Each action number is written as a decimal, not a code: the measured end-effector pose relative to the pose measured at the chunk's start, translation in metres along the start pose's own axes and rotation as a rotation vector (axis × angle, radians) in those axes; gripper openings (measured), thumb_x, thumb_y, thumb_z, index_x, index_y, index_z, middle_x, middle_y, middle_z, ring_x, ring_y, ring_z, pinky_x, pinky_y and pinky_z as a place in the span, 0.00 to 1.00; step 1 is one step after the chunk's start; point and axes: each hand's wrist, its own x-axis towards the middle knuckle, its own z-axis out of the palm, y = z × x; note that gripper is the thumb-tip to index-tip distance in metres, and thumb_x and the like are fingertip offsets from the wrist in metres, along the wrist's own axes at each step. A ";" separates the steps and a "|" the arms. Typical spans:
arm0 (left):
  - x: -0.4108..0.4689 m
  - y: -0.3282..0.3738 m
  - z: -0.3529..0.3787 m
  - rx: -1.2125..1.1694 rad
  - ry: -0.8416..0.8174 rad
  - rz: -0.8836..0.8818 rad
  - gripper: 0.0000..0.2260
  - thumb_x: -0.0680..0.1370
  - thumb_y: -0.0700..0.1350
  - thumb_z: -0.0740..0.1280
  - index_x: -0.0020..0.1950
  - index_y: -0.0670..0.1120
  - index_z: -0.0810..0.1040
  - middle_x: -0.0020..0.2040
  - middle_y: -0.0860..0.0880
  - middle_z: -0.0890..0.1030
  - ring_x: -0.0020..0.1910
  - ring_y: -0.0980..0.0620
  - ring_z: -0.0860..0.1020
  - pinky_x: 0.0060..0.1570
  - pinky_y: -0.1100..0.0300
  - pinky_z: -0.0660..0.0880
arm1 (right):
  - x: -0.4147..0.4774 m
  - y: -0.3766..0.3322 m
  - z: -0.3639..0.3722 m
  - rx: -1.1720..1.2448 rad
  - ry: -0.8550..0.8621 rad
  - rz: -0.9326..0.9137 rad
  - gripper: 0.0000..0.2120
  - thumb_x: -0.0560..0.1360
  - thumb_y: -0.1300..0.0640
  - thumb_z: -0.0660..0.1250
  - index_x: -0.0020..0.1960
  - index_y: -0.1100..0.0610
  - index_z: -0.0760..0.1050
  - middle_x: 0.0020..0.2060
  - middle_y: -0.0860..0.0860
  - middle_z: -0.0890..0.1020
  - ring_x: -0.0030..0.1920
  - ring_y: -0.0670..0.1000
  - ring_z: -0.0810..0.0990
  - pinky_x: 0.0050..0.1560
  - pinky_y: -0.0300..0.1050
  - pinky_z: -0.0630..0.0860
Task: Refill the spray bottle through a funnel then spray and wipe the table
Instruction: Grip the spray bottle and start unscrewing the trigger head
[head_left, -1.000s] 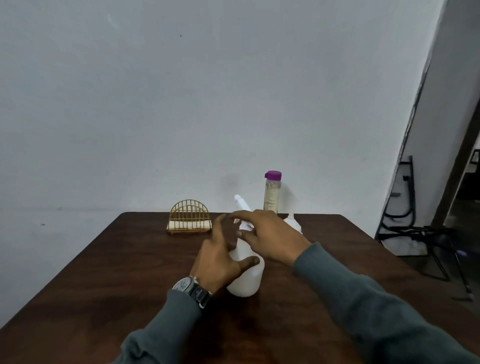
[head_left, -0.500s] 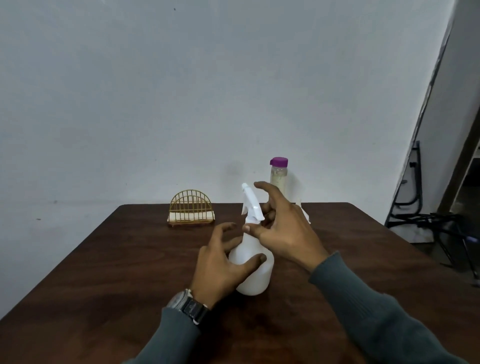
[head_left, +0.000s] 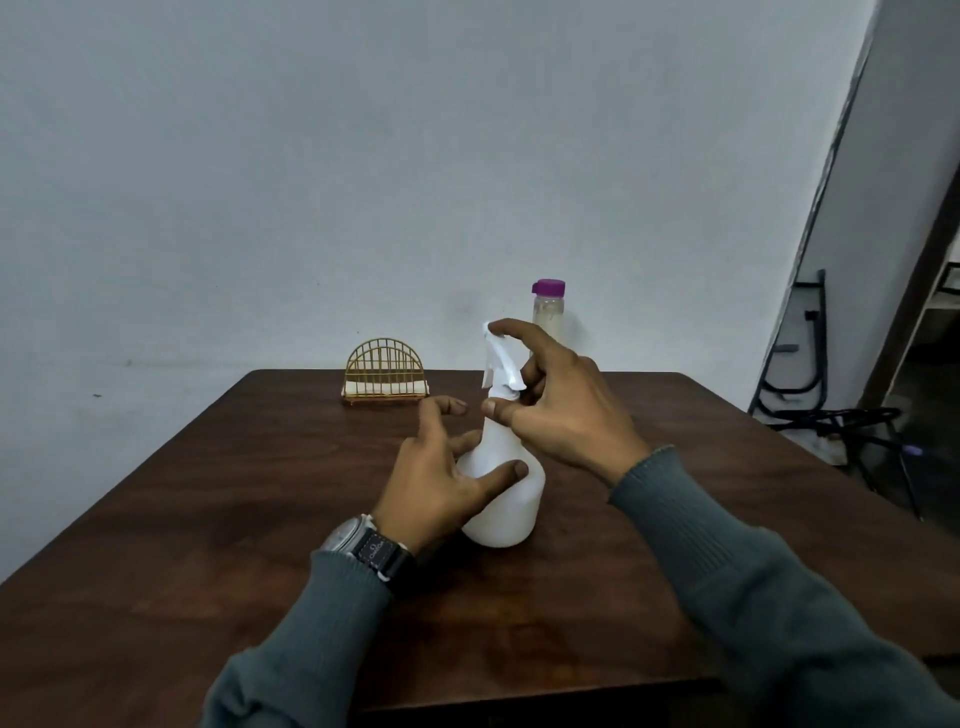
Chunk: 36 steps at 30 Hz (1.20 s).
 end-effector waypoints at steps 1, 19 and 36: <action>-0.005 0.002 -0.001 0.005 -0.002 -0.002 0.36 0.68 0.58 0.81 0.66 0.54 0.63 0.65 0.47 0.82 0.65 0.50 0.80 0.58 0.57 0.74 | -0.003 -0.003 -0.002 -0.013 -0.010 -0.006 0.34 0.73 0.54 0.76 0.74 0.37 0.68 0.32 0.46 0.76 0.37 0.44 0.77 0.41 0.38 0.74; -0.039 0.023 -0.012 0.013 -0.051 -0.110 0.37 0.68 0.56 0.82 0.66 0.50 0.61 0.63 0.51 0.83 0.62 0.52 0.79 0.56 0.58 0.71 | -0.022 -0.018 -0.026 0.114 -0.355 -0.021 0.44 0.72 0.61 0.67 0.80 0.33 0.56 0.68 0.43 0.80 0.68 0.44 0.78 0.72 0.52 0.74; -0.044 0.016 -0.009 -0.106 -0.025 -0.138 0.36 0.67 0.55 0.82 0.64 0.52 0.62 0.51 0.59 0.83 0.55 0.60 0.80 0.51 0.62 0.75 | -0.029 -0.022 -0.019 0.239 -0.235 0.180 0.46 0.72 0.55 0.78 0.81 0.44 0.55 0.58 0.51 0.81 0.59 0.51 0.82 0.64 0.52 0.79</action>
